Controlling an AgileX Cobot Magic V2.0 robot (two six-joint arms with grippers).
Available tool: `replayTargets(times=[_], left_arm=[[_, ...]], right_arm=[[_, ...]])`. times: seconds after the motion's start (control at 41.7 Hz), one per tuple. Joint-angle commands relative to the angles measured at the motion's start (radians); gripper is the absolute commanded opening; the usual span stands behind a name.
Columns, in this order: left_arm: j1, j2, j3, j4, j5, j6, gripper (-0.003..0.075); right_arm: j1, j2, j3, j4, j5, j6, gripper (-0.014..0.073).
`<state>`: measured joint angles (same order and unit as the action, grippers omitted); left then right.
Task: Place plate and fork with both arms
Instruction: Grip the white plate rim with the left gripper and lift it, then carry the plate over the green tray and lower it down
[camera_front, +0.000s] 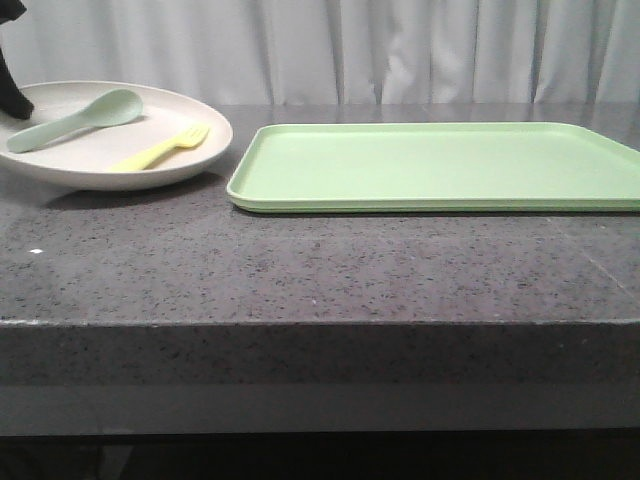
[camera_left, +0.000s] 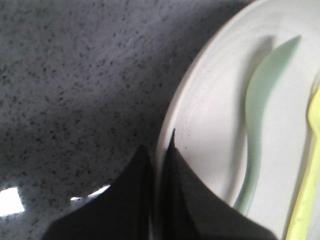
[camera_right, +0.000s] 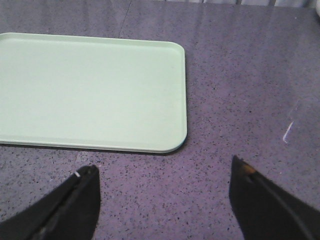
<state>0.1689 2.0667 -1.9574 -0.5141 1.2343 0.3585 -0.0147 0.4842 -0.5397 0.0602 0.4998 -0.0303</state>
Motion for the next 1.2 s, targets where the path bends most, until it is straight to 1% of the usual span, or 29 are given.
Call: replayTargets(times=[0.0, 0.12, 0.24, 0.36, 0.48, 0.576, 0.792, 0.912, 1.056, 1.176], left_arm=[[-0.005, -0.058, -0.053, -0.158, 0.037, -0.027, -0.0018], [-0.009, -0.058, -0.055, -0.282, 0.037, -0.043, -0.0018], [-0.033, -0.058, -0.055, -0.328, 0.033, -0.064, -0.0018], [-0.081, -0.058, -0.055, -0.326, 0.021, -0.098, -0.0018], [-0.153, -0.058, -0.055, -0.324, -0.017, -0.141, -0.0018], [-0.220, -0.058, -0.055, -0.309, -0.076, -0.184, -0.0018], [-0.393, -0.048, -0.057, -0.214, -0.227, -0.289, -0.0018], [-0.461, 0.003, -0.130, -0.179, -0.227, -0.352, -0.0018], [-0.529, 0.099, -0.281, -0.134, -0.196, -0.464, -0.0018], [-0.580, 0.173, -0.398, -0.080, -0.195, -0.567, -0.0018]], right_arm=[[0.001, 0.012, -0.034, -0.009, -0.068, -0.003, 0.0561], [0.001, 0.012, -0.034, -0.009, -0.068, -0.003, 0.0561], [0.001, 0.012, -0.034, -0.009, -0.068, -0.003, 0.0561], [0.001, 0.012, -0.034, -0.009, -0.068, -0.003, 0.0561], [0.001, 0.012, -0.034, -0.009, -0.068, -0.003, 0.0561], [0.001, 0.012, -0.034, -0.009, -0.068, -0.003, 0.0561], [0.001, 0.012, -0.034, -0.009, -0.060, -0.003, 0.0561], [0.001, 0.012, -0.034, -0.009, -0.054, -0.003, 0.0561], [0.001, 0.012, -0.034, -0.009, -0.044, -0.003, 0.0561], [0.001, 0.012, -0.034, -0.009, -0.037, -0.003, 0.0561]])
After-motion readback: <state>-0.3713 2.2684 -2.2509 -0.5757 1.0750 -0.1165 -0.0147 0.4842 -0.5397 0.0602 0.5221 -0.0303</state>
